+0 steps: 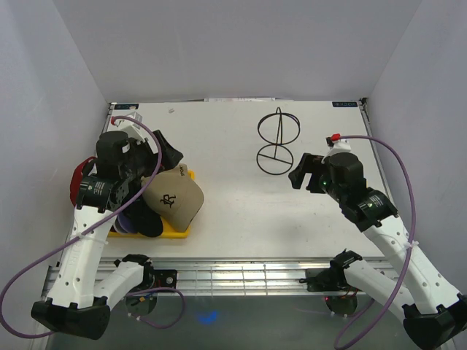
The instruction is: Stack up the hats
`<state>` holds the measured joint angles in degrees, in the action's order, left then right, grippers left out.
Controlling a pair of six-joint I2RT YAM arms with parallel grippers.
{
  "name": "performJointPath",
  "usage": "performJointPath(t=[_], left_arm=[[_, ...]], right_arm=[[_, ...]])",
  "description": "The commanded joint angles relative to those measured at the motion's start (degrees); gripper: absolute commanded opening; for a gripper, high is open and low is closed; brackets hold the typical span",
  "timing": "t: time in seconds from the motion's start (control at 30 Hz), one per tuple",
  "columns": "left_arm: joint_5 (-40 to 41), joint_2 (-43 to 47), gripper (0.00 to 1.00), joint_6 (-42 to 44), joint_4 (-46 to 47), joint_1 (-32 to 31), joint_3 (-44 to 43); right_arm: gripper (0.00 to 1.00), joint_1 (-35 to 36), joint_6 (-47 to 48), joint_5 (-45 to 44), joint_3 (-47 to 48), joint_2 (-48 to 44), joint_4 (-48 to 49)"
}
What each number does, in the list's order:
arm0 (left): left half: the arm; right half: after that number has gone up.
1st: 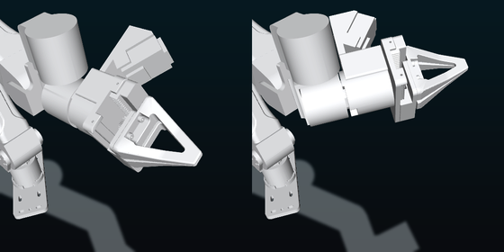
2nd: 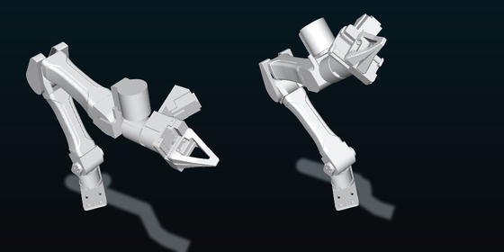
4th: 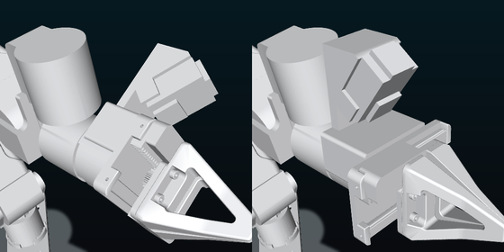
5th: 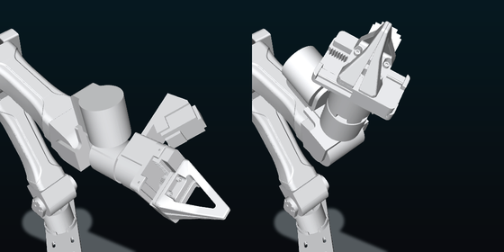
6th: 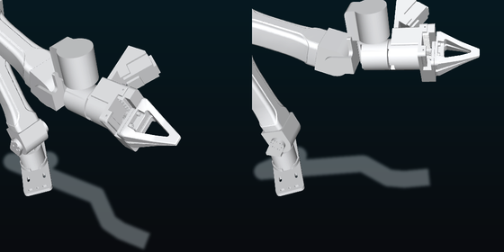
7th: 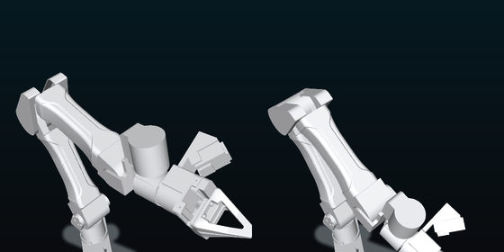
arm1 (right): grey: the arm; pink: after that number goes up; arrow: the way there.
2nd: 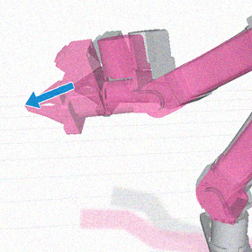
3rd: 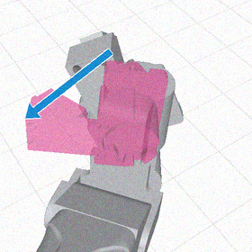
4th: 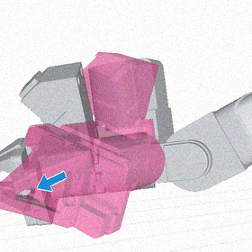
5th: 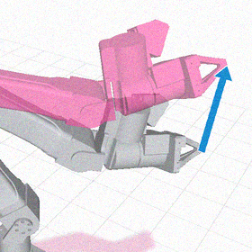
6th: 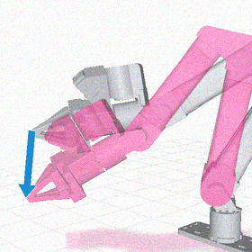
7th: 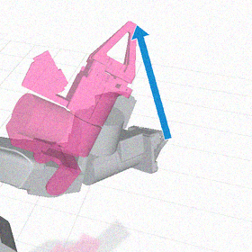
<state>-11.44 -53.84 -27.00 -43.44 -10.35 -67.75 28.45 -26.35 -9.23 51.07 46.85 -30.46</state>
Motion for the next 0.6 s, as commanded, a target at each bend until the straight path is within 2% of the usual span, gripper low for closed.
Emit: performJointPath(t=[0.0, 0.3, 0.33, 0.43, 0.47, 0.57], left_arm=[[-0.77, 1.02, 0.98, 0.2, 0.2, -0.2, 0.51], [-1.21, 0.85, 0.98, 0.11, 0.37, -0.2, 0.6], [-1.21, 0.76, 0.98, 0.11, 0.37, -0.2, 0.6], [-1.56, 0.76, 0.98, -0.33, 0.9, -0.2, 1.03], [-1.74, 0.67, 0.98, -0.42, 1.16, -0.2, 1.12], [-2.88, 0.67, 0.98, -1.47, 1.78, -0.2, 1.21]], right_arm=[[0.89, -0.15, 0.95, 0.36, 0.79, -0.53, -0.13], [0.9, -0.23, 2.35, 2.55, 1.14, 0.17, -1.44], [0.92, -0.23, 2.88, 4.12, 1.23, 0.52, -1.45], [1.0, -0.06, 1.93, 16.49, 1.05, 4.2, 0.92], [0.95, 0.12, 1.22, 22.97, 0.79, 5.69, 2.93], [0.88, 4.32, -2.12, 26.37, 0.7, 12.11, 5.49]])
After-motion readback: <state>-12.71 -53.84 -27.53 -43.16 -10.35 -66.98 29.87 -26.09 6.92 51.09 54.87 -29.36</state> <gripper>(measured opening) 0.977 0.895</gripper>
